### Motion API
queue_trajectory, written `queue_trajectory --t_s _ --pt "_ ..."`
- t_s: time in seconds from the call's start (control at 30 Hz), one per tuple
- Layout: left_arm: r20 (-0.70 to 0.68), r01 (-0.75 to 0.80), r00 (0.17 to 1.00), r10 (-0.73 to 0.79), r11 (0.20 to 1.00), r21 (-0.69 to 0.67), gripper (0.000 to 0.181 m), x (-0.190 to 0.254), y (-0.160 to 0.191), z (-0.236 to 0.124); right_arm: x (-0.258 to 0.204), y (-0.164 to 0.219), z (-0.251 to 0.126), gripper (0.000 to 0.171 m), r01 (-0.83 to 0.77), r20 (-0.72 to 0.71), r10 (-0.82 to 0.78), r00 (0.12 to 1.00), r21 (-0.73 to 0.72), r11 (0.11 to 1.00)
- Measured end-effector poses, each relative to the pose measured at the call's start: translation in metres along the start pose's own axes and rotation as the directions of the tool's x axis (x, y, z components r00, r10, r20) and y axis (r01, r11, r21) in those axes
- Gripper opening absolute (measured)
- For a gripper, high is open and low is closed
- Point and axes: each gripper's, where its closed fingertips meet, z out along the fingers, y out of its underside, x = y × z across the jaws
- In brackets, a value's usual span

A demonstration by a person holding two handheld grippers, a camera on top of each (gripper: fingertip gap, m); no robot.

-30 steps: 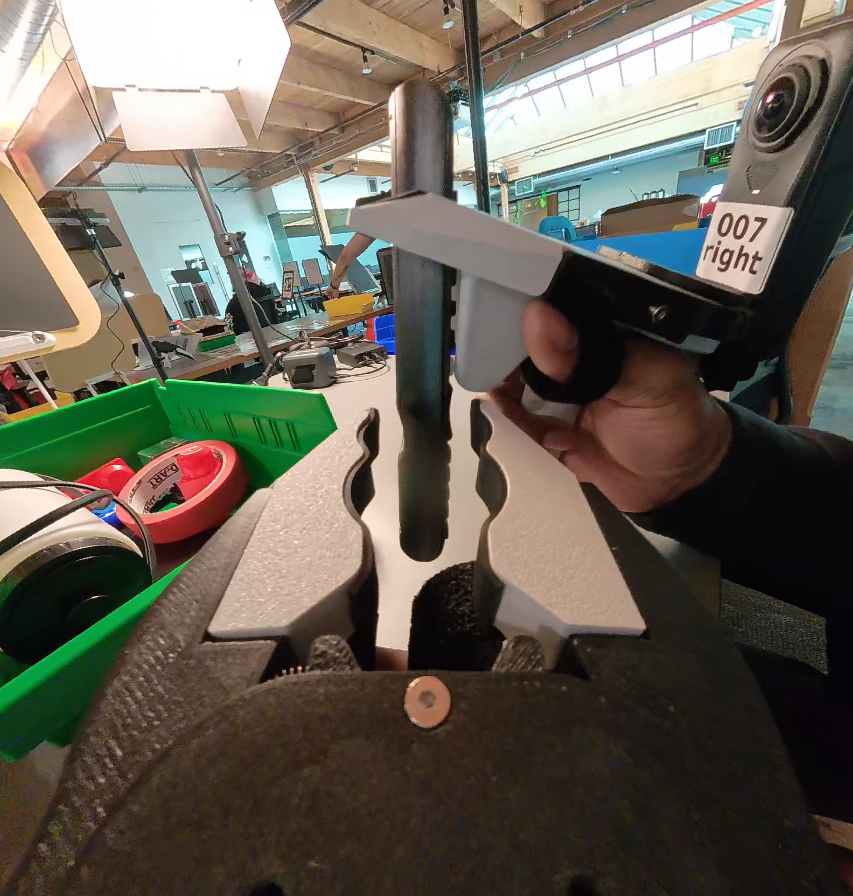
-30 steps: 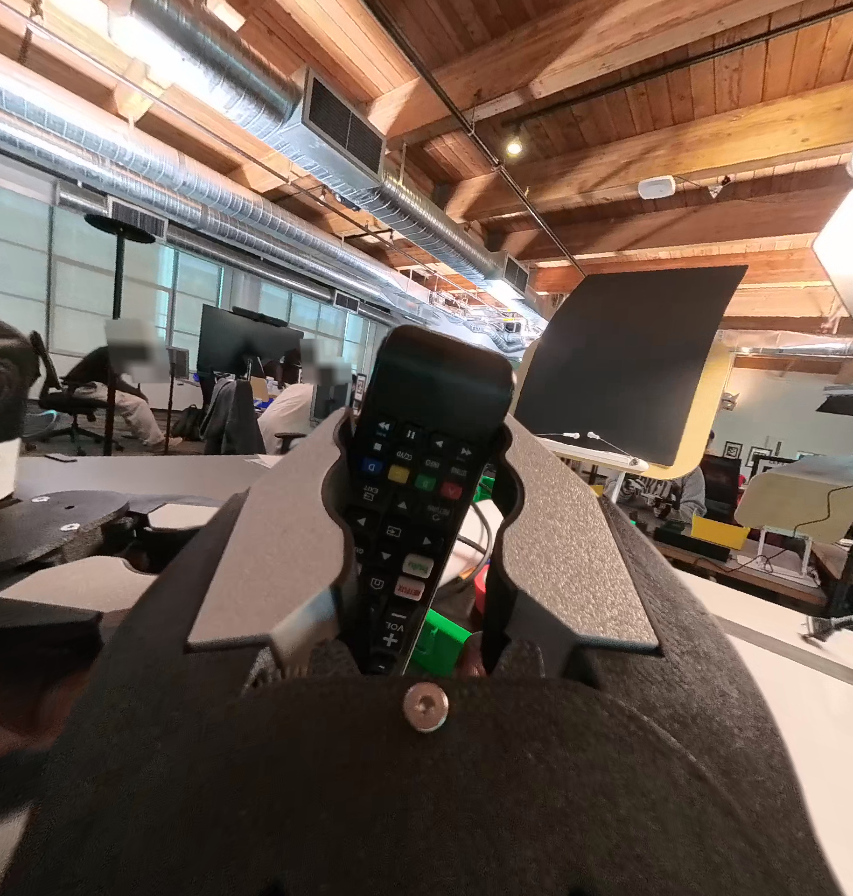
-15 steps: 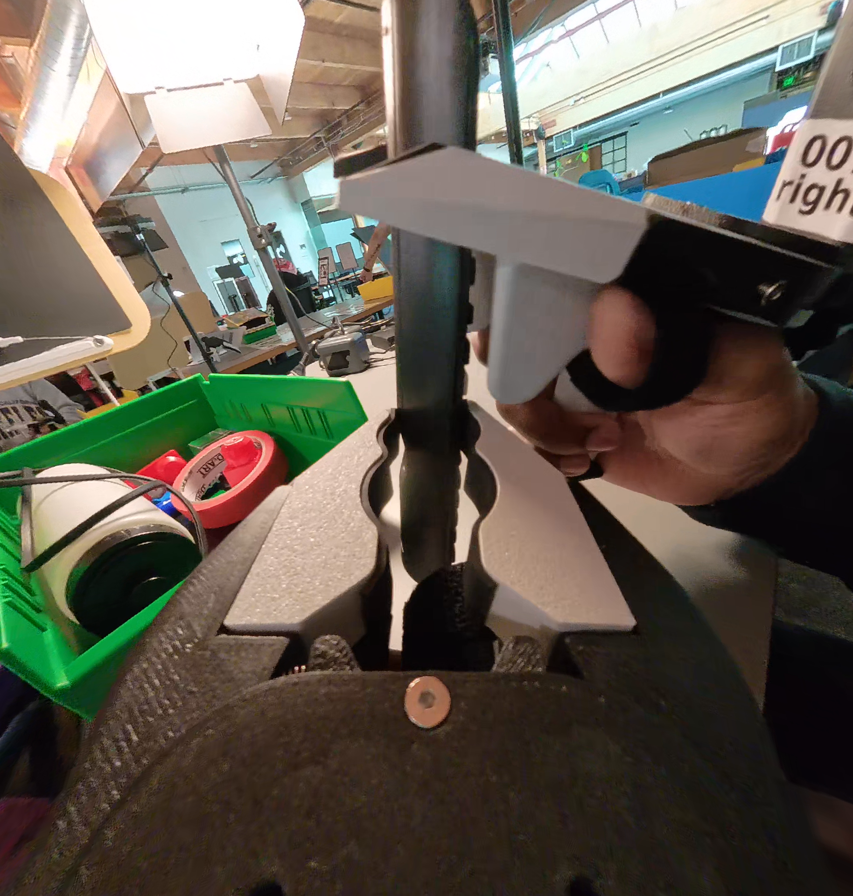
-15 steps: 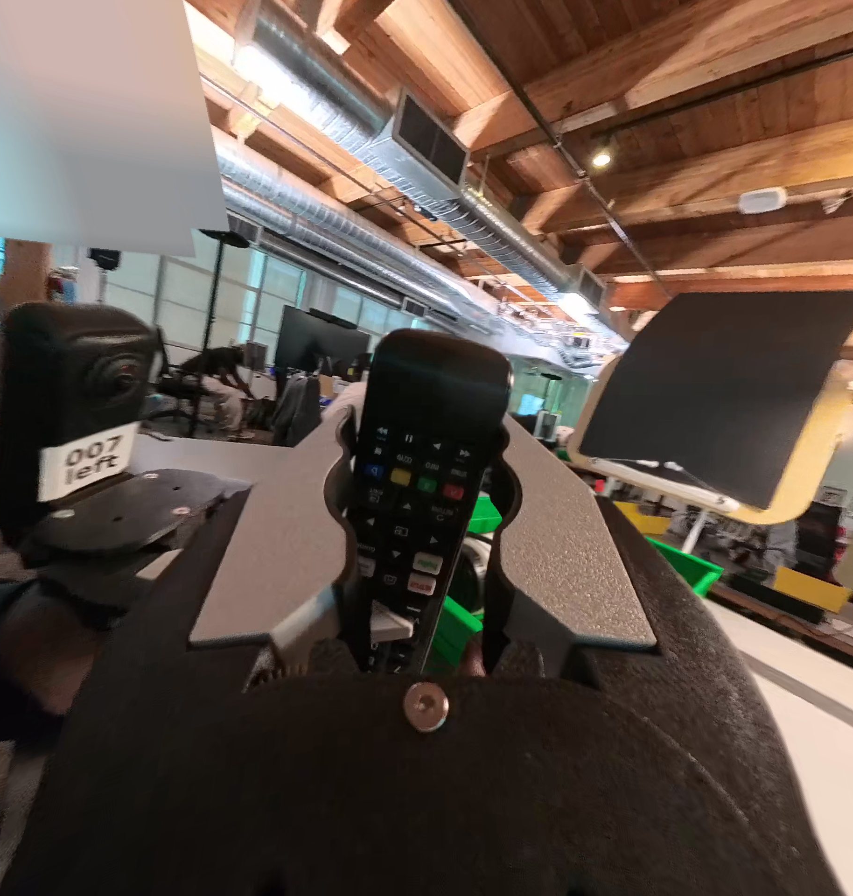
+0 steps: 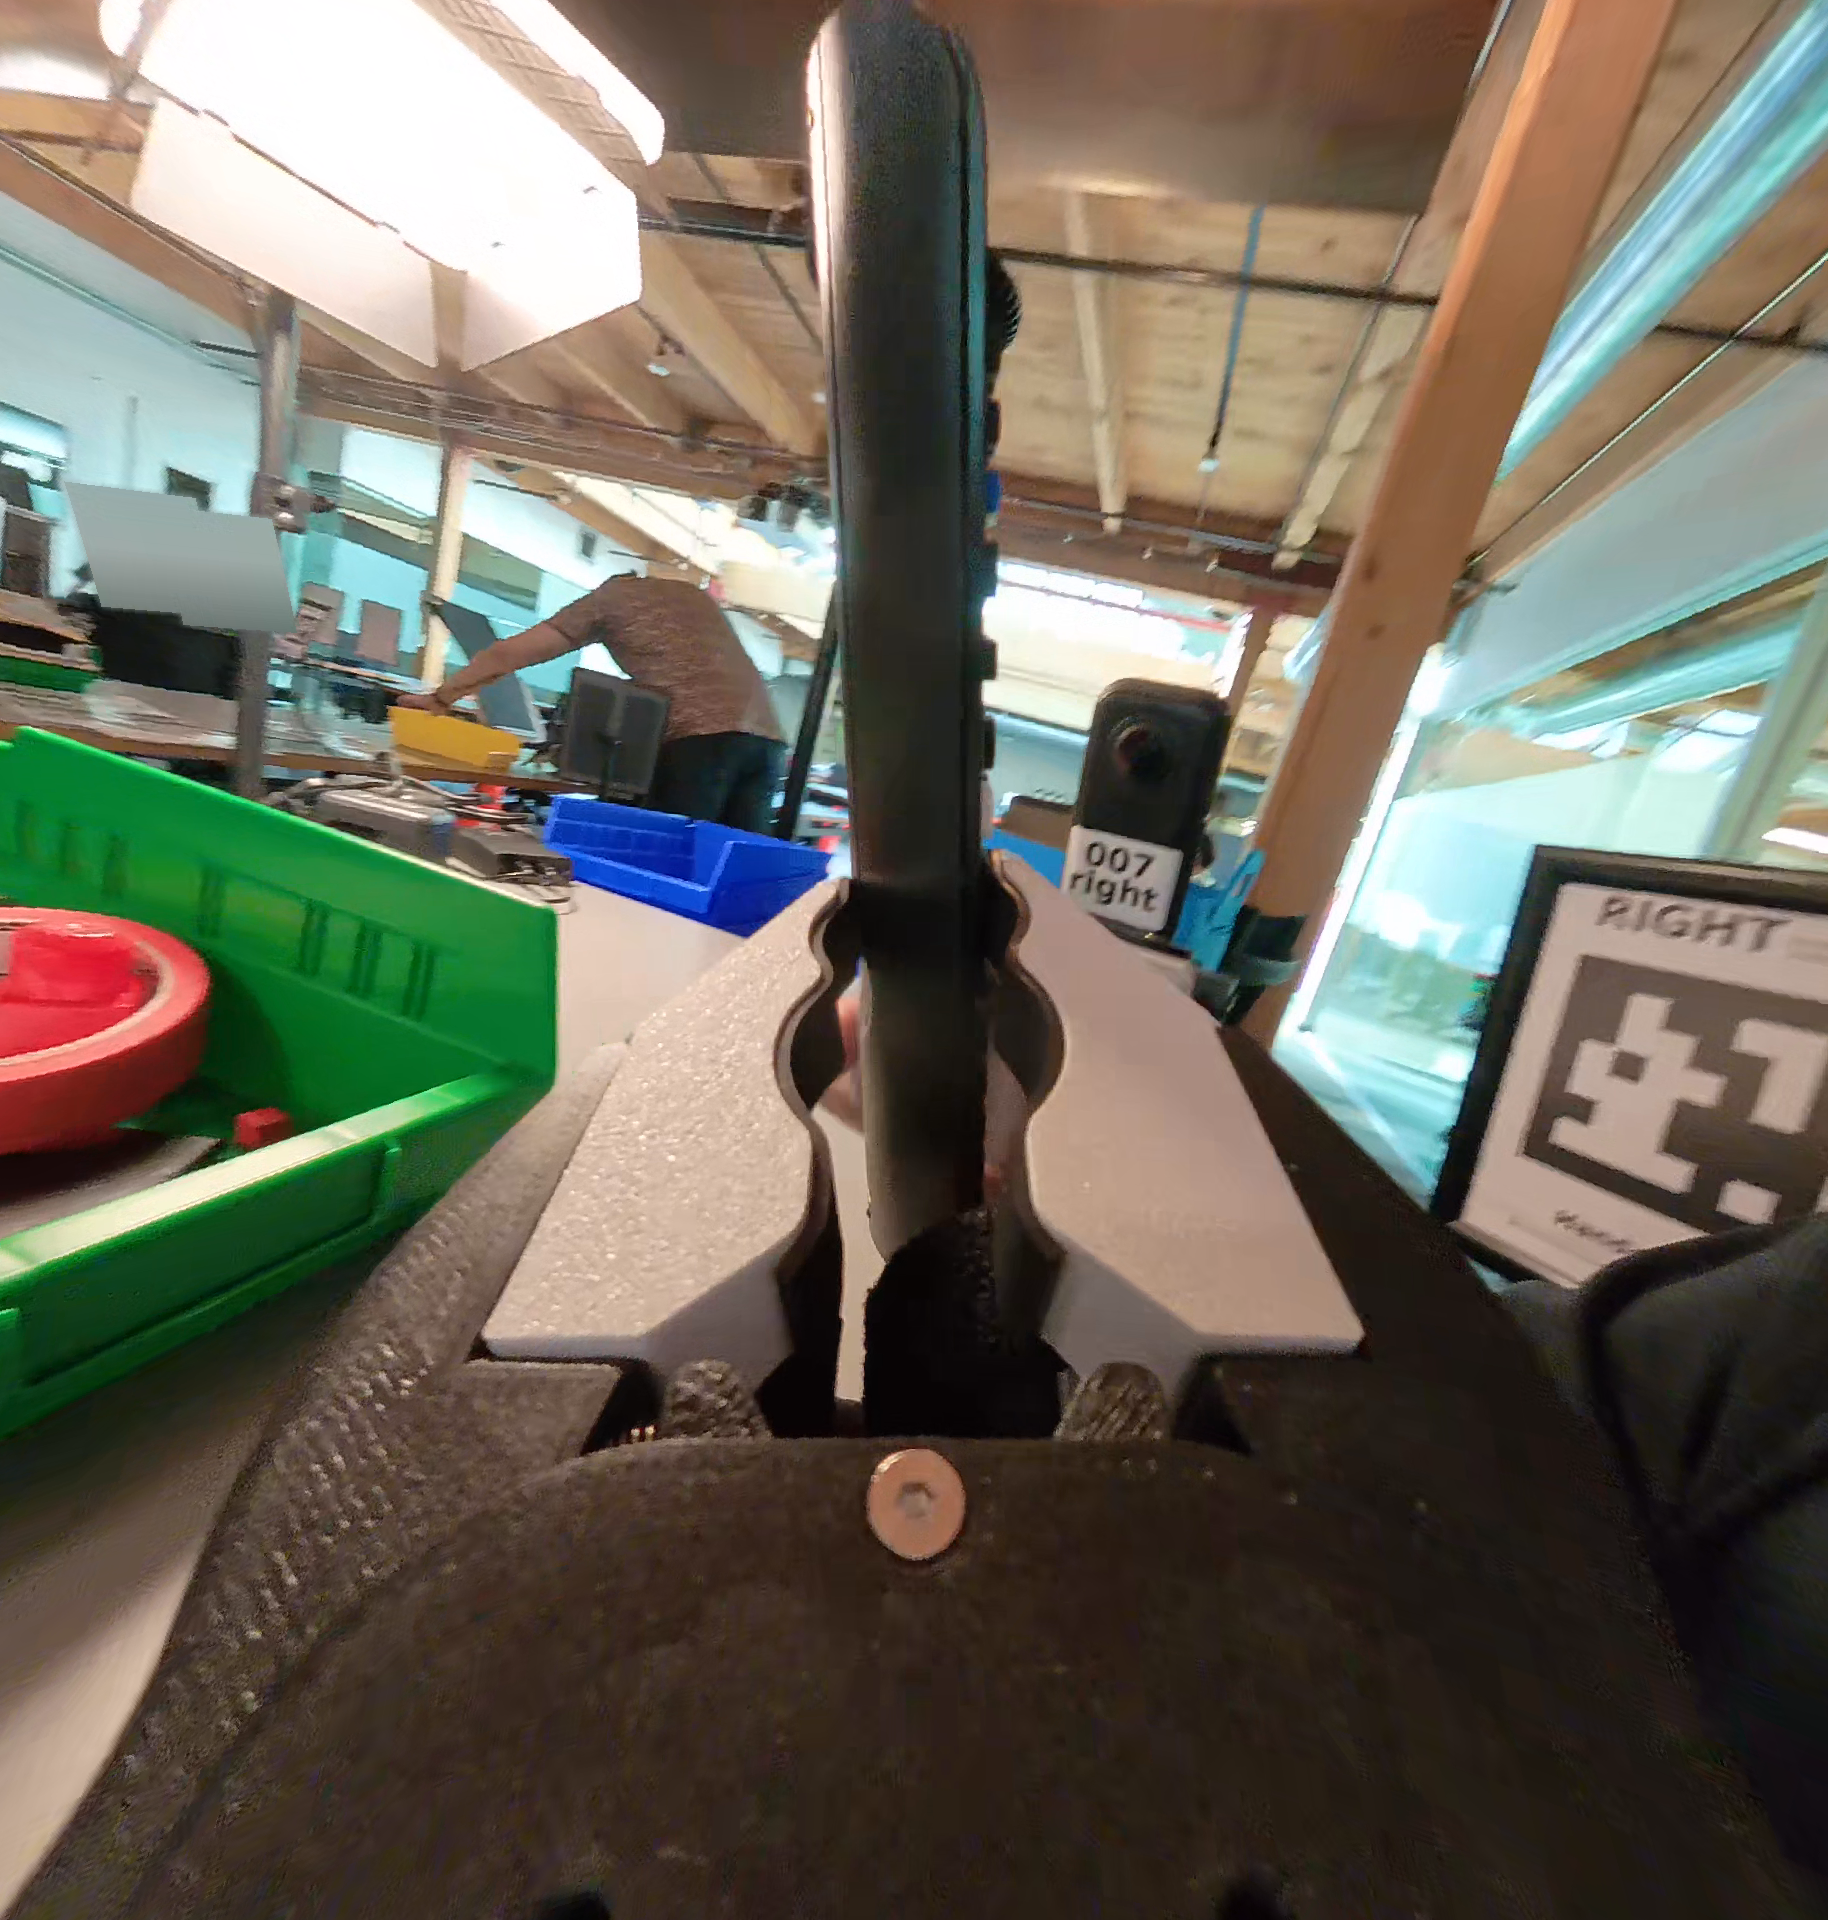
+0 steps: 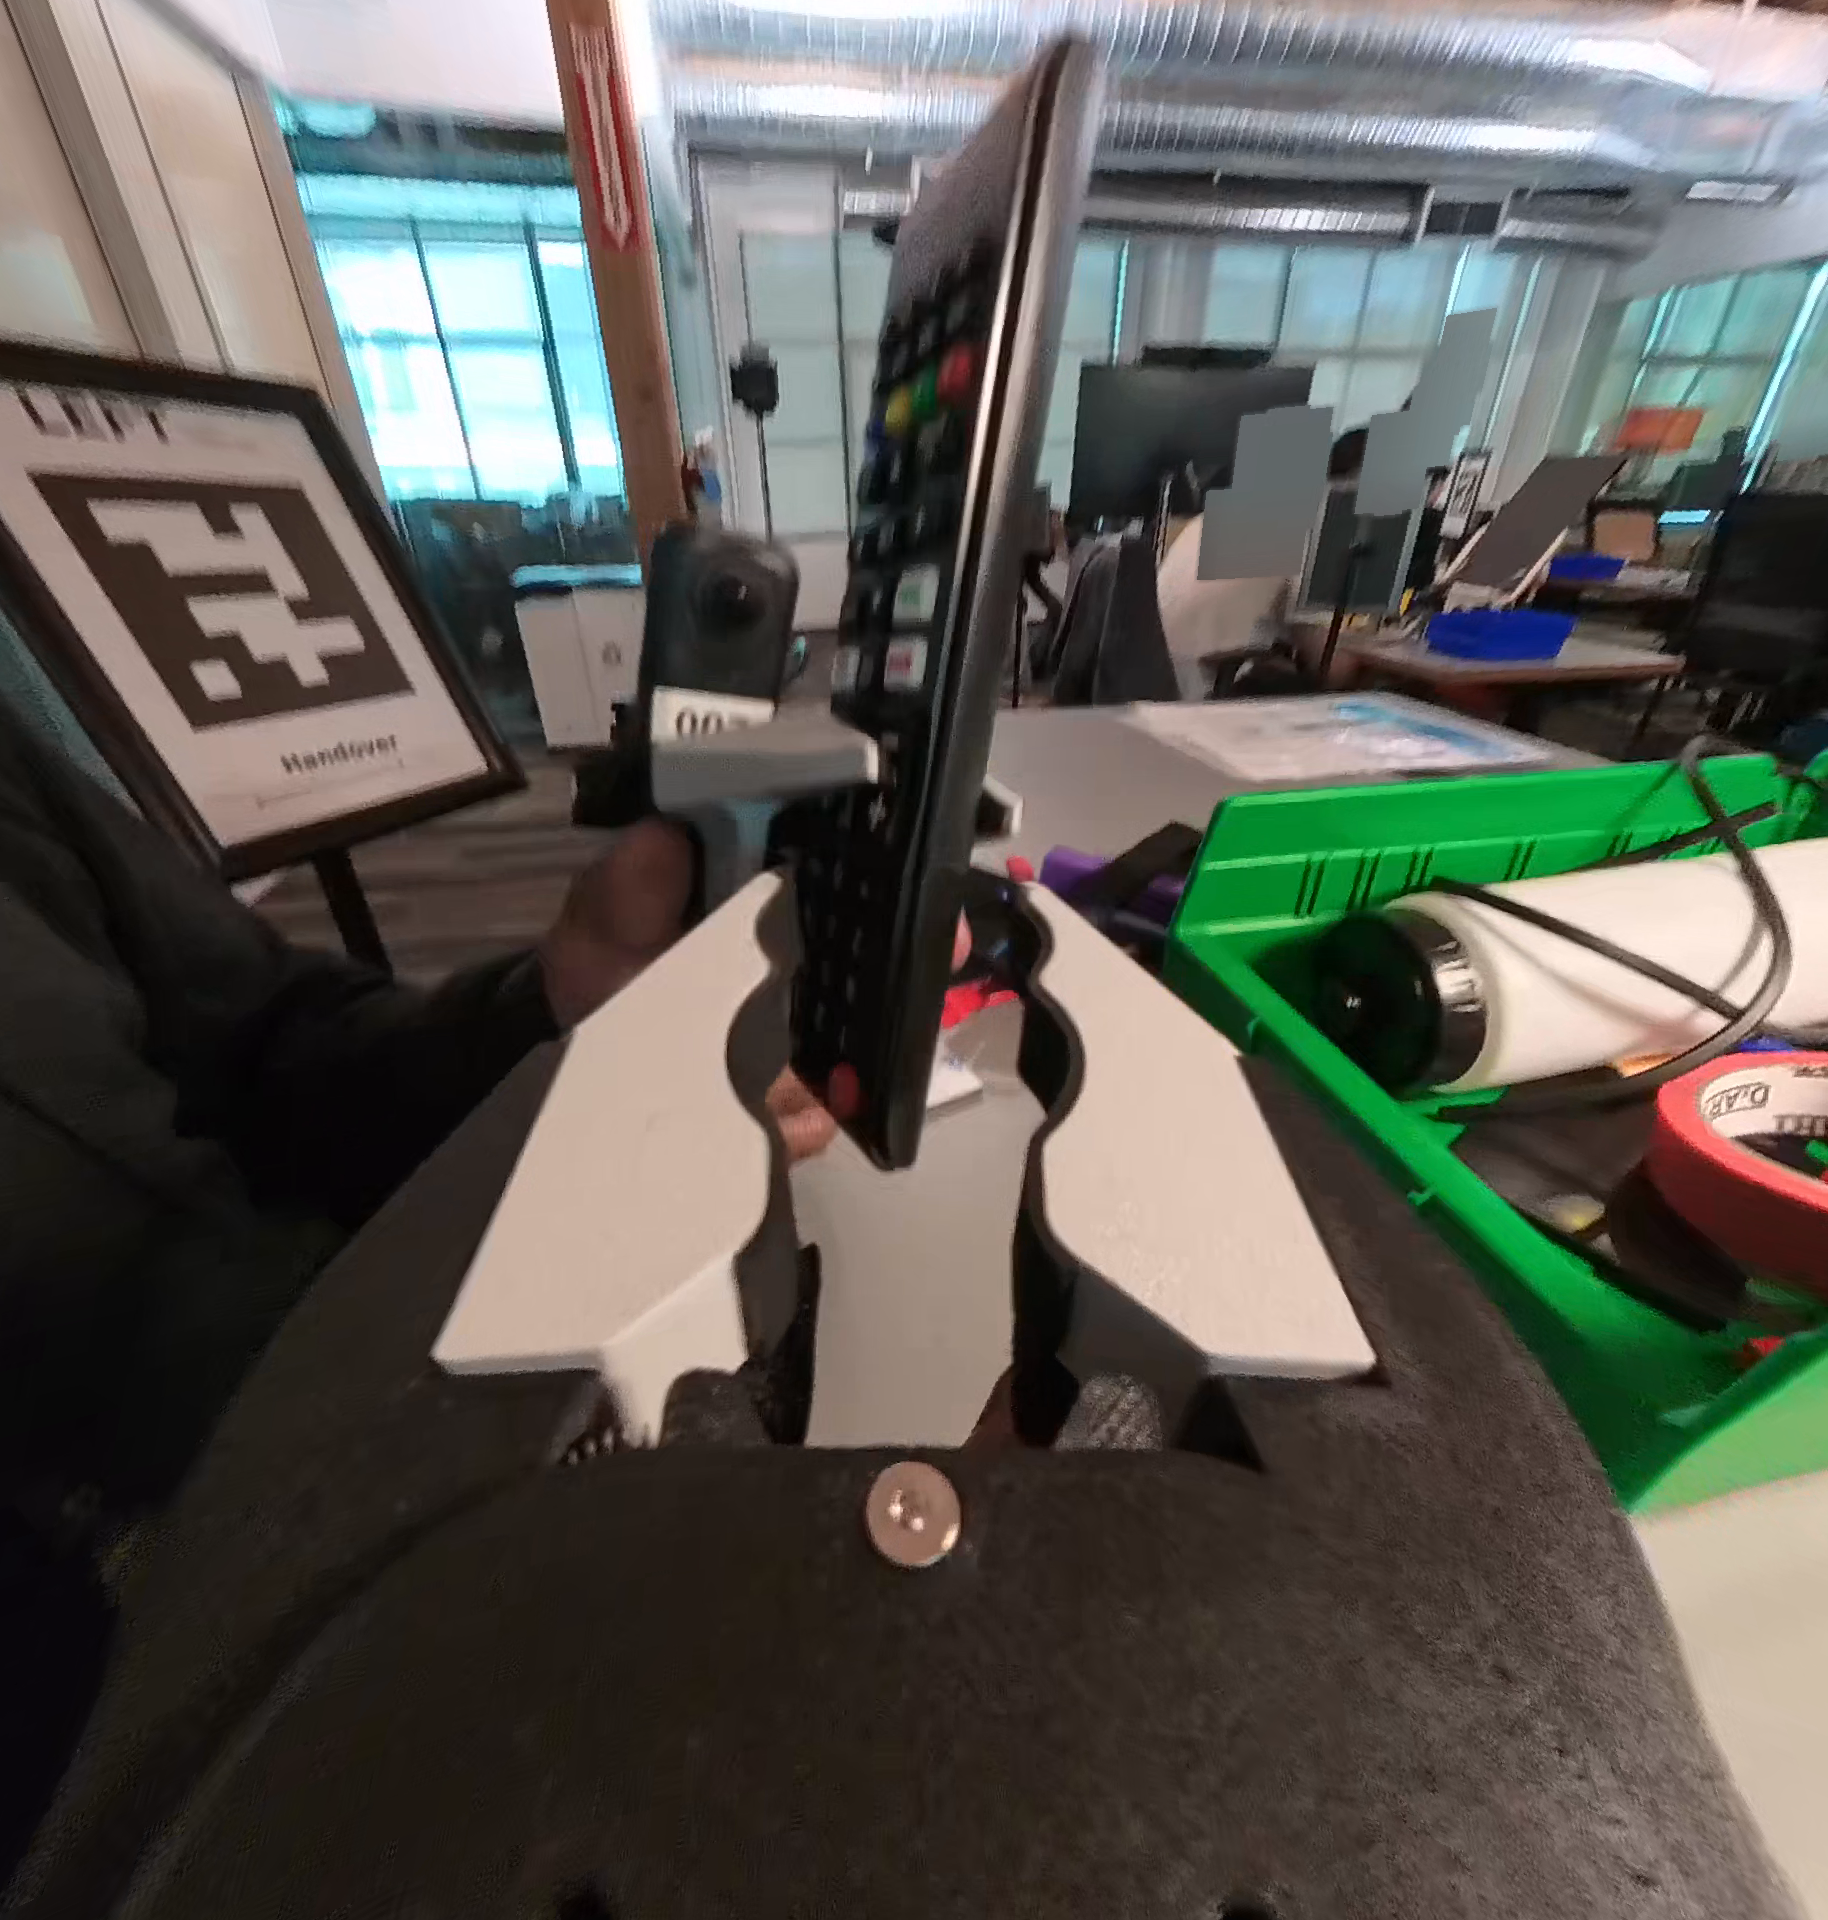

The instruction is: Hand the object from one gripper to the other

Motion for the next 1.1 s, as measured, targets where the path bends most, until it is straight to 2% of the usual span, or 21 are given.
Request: queue_trajectory --t_s 0.03,0.17,0.23,0.37,0.47,0.57,0.63,0.73,0.83,0.93,1.0,1.07,1.1 --pt "-0.02 0.024 1.0 -0.024 1.0 0.011 0.024 0.002 -0.002 -0.001 -0.003 0.007 0.003 0.032 0.015 0.013 -0.014 1.0 -0.037 0.999" --pt "-0.03 0.077 0.997 -0.076 0.996 0.039 0.026 0.0 -0.006 -0.002 -0.002 0.01 0.003 0.027 0.055 -0.001 -0.055 0.998 -0.056 0.997" --pt "-0.016 0.073 0.997 -0.072 0.995 0.061 0.036 -0.001 -0.009 -0.003 0.0 0.013 0.001 0.025 0.061 -0.003 -0.061 0.998 -0.074 0.995" --pt "-0.016 0.082 0.997 -0.082 0.997 -0.011 0.036 -0.003 0.003 0.0 0.0 0.005 -0.002 0.024 0.053 0.006 -0.053 0.999 -0.035 0.998" --pt "-0.033 0.113 0.993 -0.113 0.993 0.019 0.028 -0.003 -0.002 -0.002 0.002 0.002 -0.001 0.027 0.031 -0.011 -0.031 0.999 -0.006 0.999" --pt "-0.027 0.149 0.989 -0.147 0.986 0.074 0.028 -0.009 -0.012 -0.007 0.001 0.006 0.0 0.037 -0.01 0.007 0.01 1.0 -0.027 1.0" --pt "-0.061 0.194 0.98 -0.188 0.977 0.094 0.028 -0.007 -0.015 -0.007 0.001 0.01 0.002 0.027 -0.016 0.01 0.016 1.0 -0.041 0.999" --pt "-0.073 0.217 0.975 -0.211 0.972 0.087 0.03 -0.006 -0.014 -0.006 0.003 0.009 0.0 0.026 -0.004 -0.001 0.004 1.0 -0.042 0.999" --pt "-0.029 0.212 0.977 -0.211 0.975 0.069 0.038 -0.012 -0.009 -0.005 0.006 -0.006 -0.008 0.025 -0.048 0.011 0.048 0.999 0.039 0.998" --pt "-0.091 0.207 0.975 -0.202 0.978 0.038 0.035 -0.001 -0.006 -0.002 0.005 -0.021 -0.016 0.025 -0.123 0.065 0.115 0.991 0.128 0.984" --pt "-0.093 0.175 0.981 -0.17 0.984 0.041 0.033 0.002 -0.006 -0.003 0.007 -0.021 -0.014 0.029 -0.135 0.046 0.13 0.99 0.139 0.981" --pt "-0.069 0.152 0.987 -0.148 0.987 0.055 0.031 -0.001 -0.008 -0.003 0.005 -0.015 -0.009 0.042 -0.144 0.049 0.139 0.989 0.103 0.984" --pt "-0.073 0.155 0.986 -0.151 0.986 0.06 0.032 0.0 -0.009 -0.004 0.004 -0.013 -0.007 0.04 -0.141 0.049 0.137 0.989 0.088 0.986"
